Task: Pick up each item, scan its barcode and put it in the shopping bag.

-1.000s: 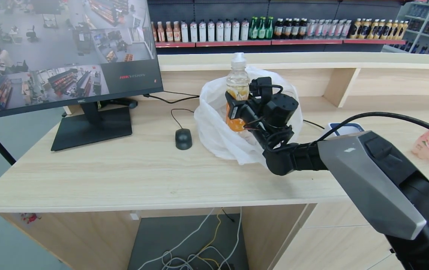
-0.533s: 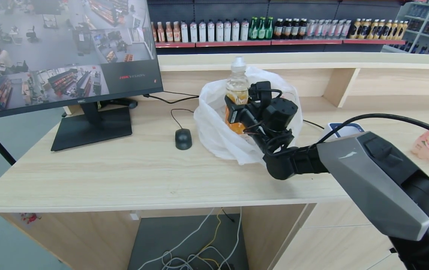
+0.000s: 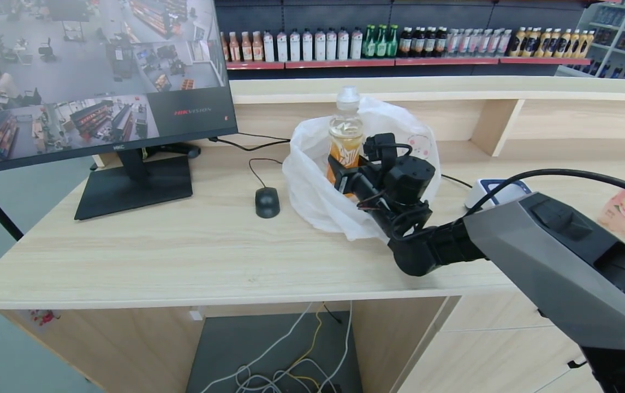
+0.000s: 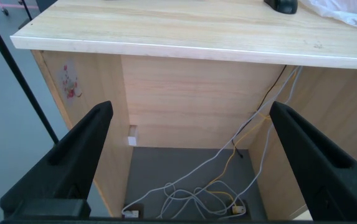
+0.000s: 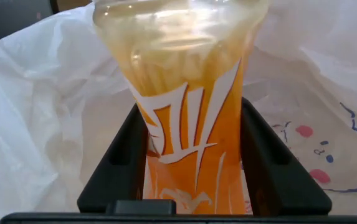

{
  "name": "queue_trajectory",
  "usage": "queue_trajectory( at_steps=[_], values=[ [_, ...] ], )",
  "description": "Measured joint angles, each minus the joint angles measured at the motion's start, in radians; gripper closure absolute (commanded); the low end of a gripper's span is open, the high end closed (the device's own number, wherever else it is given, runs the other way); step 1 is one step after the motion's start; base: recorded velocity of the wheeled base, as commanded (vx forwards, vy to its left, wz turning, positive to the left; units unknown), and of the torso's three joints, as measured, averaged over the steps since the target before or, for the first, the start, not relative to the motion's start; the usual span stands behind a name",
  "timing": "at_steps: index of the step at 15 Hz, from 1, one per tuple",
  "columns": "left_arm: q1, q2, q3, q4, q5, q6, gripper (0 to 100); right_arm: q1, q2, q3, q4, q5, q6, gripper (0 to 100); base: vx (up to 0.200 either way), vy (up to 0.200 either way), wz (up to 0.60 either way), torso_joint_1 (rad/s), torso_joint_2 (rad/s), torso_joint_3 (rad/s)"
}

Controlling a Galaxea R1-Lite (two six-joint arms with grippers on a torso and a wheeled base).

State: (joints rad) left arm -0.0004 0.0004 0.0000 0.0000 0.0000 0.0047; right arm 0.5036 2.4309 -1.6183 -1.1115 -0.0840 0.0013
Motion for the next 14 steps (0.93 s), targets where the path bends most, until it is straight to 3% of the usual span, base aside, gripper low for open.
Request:
queue_trajectory(
  at_steps=[9,14],
  values=[
    [0.0,0.0,0.0,0.0,0.0,0.0,0,-0.003,-0.101,0.085,-0.014,-0.001,0.002,0,0.0,0.0,0.0,0.0,0.0,0.0],
    [0.0,0.0,0.0,0.0,0.0,0.0,0,-0.005,-0.323,0.392,-0.139,-0.004,0.001,0,0.0,0.0,0.0,0.0,0.0,0.0]
  ],
)
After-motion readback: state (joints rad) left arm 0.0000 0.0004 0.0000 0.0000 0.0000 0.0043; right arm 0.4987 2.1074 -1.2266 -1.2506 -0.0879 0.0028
